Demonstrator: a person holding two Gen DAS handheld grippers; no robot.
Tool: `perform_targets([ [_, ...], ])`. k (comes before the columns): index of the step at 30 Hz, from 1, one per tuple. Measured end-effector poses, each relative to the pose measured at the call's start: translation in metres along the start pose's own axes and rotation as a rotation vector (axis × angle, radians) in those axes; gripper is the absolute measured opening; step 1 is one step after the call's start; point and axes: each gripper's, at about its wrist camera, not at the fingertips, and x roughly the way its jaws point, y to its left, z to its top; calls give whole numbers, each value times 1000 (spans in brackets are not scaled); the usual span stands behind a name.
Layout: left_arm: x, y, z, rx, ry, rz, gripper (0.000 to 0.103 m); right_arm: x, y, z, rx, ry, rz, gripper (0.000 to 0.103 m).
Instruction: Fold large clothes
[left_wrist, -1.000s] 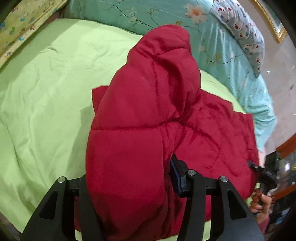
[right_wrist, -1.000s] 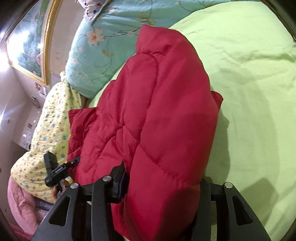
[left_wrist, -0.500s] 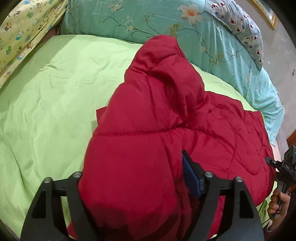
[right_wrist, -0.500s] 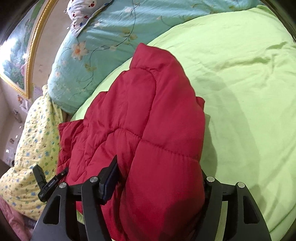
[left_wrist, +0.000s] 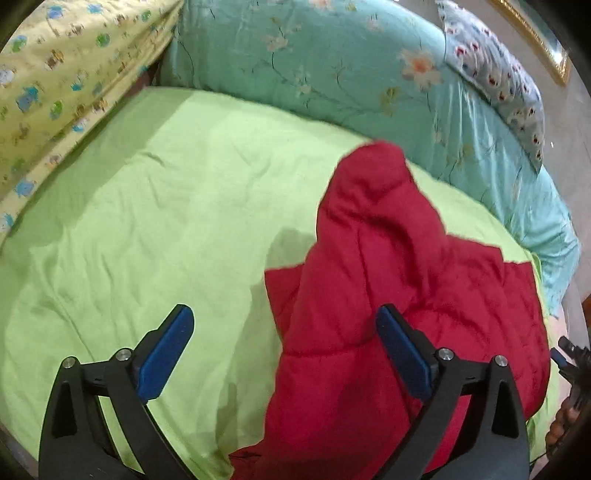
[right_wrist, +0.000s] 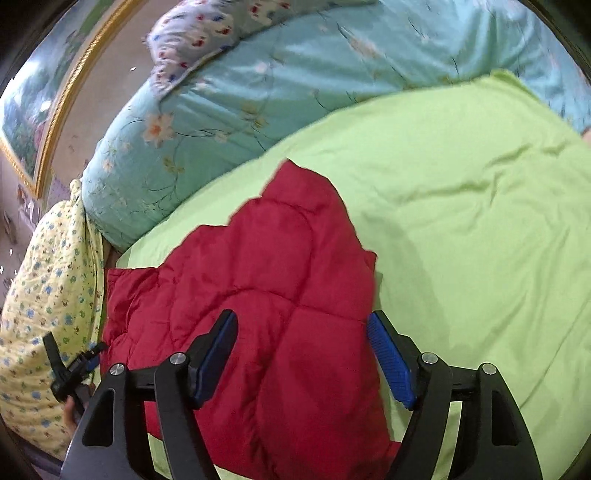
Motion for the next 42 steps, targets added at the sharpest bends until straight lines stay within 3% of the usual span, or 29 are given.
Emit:
perform_targets([
  [3, -21, -4, 3, 17, -51, 27, 100, -5, 23, -2, -67, -21, -5, 75],
  [8, -48, -31, -9, 62, -83, -65, 100, 1, 66, -11, -199, -6, 13, 75],
  [13, -48, -78, -30, 173, -30, -162, 100, 17, 93, -17, -273, 34, 26, 76],
  [17, -46, -108, -43, 253, -4, -189, 100, 26, 102, -22, -300, 62, 19, 76],
  [22, -38, -124, -52, 277, 23, -204, 100, 31, 109, -30, -329, 88, 16, 77],
  [27, -24, -132, -63, 295, 57, -205, 100, 39, 113, -30, -338, 104, 22, 79],
  [33, 4, -131, -70, 304, 76, -127, 100, 63, 116, -32, -365, 147, 19, 81],
  [42, 44, -142, -40, 300, 120, -55, 100, 124, 109, -7, -413, 194, -127, 84],
])
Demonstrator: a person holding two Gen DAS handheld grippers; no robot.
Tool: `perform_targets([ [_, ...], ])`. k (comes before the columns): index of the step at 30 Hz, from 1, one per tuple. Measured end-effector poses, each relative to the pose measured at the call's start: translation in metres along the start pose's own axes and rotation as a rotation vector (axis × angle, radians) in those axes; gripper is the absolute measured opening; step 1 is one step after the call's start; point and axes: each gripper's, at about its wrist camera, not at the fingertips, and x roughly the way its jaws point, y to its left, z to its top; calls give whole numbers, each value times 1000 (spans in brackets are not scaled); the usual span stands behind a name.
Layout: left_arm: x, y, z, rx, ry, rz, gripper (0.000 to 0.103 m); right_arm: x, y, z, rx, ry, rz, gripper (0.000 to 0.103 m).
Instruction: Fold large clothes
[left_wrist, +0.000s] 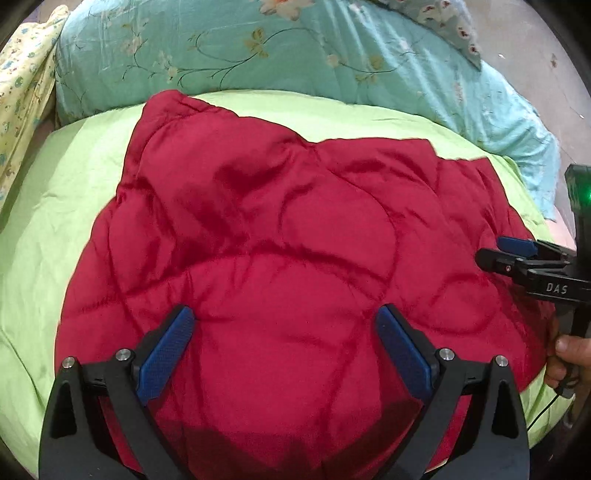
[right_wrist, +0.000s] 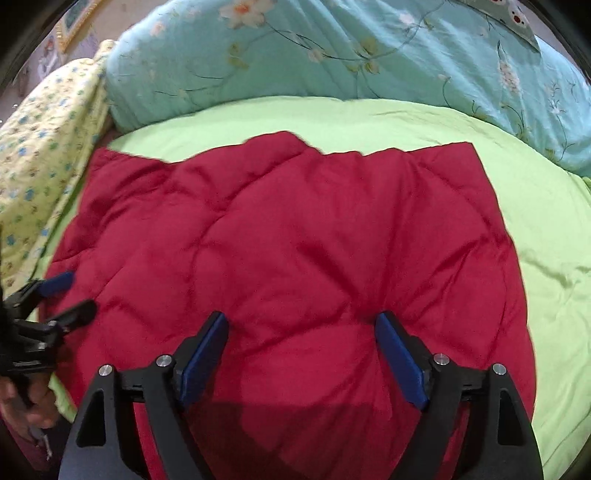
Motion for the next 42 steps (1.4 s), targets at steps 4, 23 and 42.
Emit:
perform_targets([
  [4, 20, 9, 27, -61, 55, 54, 100, 20, -23, 22, 68, 24, -16, 84],
  [23, 98, 71, 79, -318, 119, 62, 102, 44, -84, 19, 316, -54, 36, 84],
  [42, -33, 17, 18, -117, -45, -107, 101, 50, -85, 20, 302, -49, 21, 85],
])
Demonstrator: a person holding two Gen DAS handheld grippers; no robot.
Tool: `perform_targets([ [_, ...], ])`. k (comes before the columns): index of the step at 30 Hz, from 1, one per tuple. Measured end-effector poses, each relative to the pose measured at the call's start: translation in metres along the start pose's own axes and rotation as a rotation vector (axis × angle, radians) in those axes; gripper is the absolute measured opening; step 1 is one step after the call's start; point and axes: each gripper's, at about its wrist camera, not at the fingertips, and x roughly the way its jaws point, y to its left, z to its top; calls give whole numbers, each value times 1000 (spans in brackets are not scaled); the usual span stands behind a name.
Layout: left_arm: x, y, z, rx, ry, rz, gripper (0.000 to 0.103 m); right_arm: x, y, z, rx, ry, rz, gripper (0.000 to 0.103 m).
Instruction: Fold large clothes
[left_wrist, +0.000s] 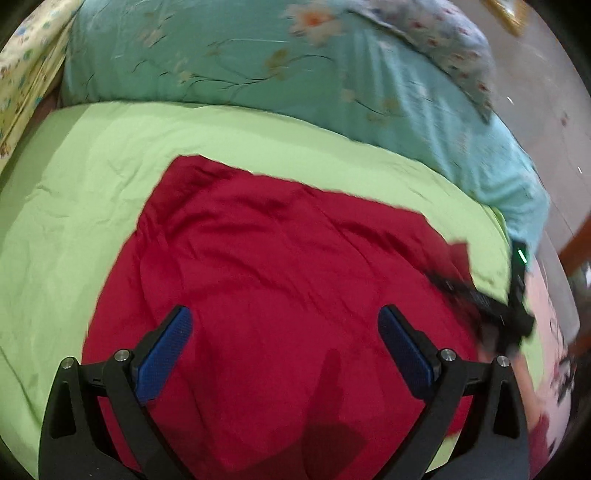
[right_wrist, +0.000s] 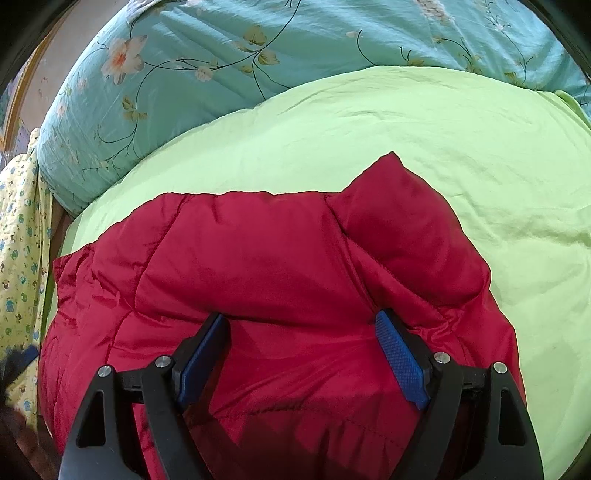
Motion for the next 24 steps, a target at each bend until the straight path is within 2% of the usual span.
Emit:
perform_targets([
  [3, -3, -13, -22, 53, 18, 22, 101, 2, 3, 1, -7, -1, -6, 85],
  [5, 10, -12, -35, 53, 80, 36, 101, 2, 2, 1, -9, -3, -4, 85],
  [6, 21, -9, -44, 43, 131, 72, 101, 2, 2, 0, -9, -4, -4, 85],
  [7, 26, -6, -50, 37, 137, 94, 102, 1, 2, 0, -12, -7, -1, 85],
  [11, 33, -3, -48, 26, 140, 119, 103, -8, 7, -4, -22, -33, -6, 85],
  [14, 37, 4, -47, 13, 136, 102, 103, -32, 12, -15, -25, -61, -2, 85],
  [18, 37, 2, -49, 19, 132, 103, 103, -78, 28, -48, -87, -128, 30, 85],
  [24, 36, -3, -50, 21, 121, 101, 103, -110, 61, -91, -223, -122, 49, 85],
])
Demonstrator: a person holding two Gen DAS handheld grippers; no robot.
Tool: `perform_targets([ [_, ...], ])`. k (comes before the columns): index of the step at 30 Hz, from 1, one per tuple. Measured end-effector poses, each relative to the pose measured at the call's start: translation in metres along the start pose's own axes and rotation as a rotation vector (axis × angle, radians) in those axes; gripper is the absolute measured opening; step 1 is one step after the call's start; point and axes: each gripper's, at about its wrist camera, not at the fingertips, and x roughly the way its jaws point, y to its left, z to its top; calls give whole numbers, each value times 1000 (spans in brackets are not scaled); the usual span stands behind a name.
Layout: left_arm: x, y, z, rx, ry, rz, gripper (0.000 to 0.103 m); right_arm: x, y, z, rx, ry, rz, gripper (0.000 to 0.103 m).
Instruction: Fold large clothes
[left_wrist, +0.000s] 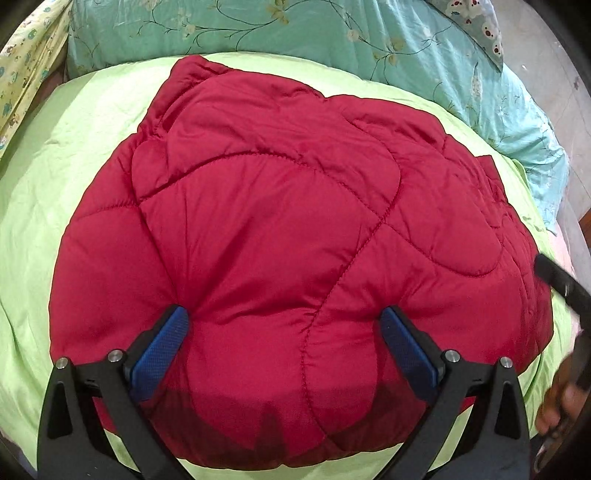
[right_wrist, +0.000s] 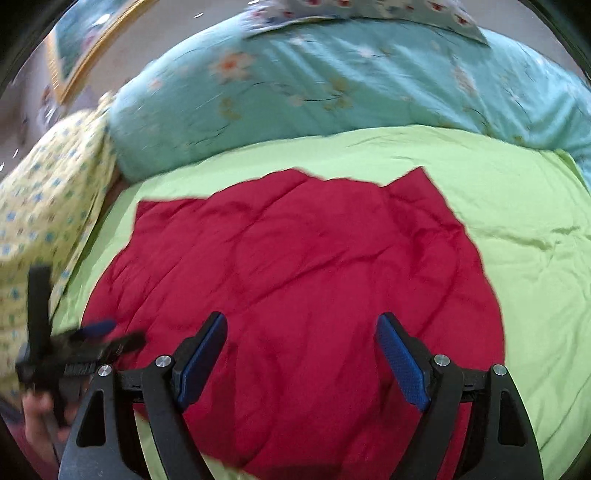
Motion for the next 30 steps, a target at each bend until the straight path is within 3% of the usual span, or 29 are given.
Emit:
perform_targets([
  [4, -3, 2, -4, 1, 0, -1, 103, 18, 7, -20, -63, 102, -90, 86],
  [6, -5, 0, -4, 7, 1, 9, 103, 26, -5, -30, -41, 124, -90, 87],
  [30, -22, -17, -3, 71, 15, 162, 103, 23, -12, -43, -27, 120, -87, 91],
])
